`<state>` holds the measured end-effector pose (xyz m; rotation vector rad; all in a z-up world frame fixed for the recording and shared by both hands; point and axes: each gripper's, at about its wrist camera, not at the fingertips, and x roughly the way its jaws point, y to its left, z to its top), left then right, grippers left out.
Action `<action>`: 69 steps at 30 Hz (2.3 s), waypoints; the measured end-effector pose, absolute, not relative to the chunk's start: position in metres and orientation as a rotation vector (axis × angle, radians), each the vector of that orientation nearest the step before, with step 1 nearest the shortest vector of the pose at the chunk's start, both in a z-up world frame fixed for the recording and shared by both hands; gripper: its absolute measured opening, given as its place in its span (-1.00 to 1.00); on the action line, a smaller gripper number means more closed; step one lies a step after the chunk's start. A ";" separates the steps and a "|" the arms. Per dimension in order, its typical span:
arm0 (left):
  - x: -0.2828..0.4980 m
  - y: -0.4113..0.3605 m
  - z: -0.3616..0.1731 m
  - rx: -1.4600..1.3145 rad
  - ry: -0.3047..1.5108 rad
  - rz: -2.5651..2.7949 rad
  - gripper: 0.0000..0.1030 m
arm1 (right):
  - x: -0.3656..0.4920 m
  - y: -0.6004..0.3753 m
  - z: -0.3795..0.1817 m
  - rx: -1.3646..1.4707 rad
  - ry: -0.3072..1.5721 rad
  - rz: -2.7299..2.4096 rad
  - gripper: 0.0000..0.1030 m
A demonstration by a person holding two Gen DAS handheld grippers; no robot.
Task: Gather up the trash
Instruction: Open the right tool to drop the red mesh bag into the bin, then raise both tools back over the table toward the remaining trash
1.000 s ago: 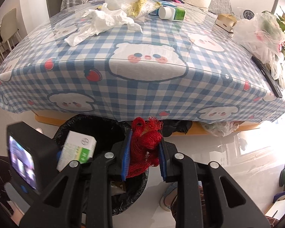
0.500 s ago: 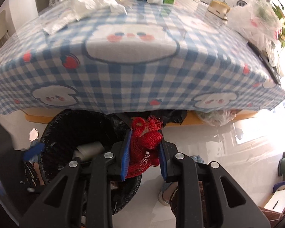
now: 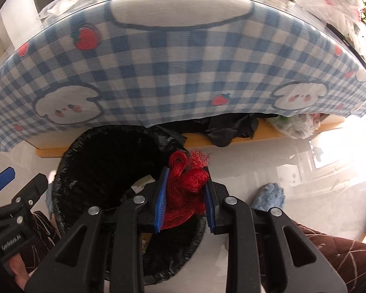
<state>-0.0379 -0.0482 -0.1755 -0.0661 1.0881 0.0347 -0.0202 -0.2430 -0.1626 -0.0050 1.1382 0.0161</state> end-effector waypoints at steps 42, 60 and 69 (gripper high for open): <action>-0.041 0.009 -0.168 -0.099 1.070 0.143 0.88 | -0.011 -0.192 -0.162 -0.063 1.155 0.076 0.68; -0.043 -0.004 -0.116 -0.073 1.017 0.122 0.88 | -0.024 -0.209 -0.093 -0.101 1.087 0.053 0.85; -0.040 0.000 -0.085 -0.083 0.988 0.136 0.88 | -0.027 -0.224 -0.051 -0.027 0.991 0.045 0.85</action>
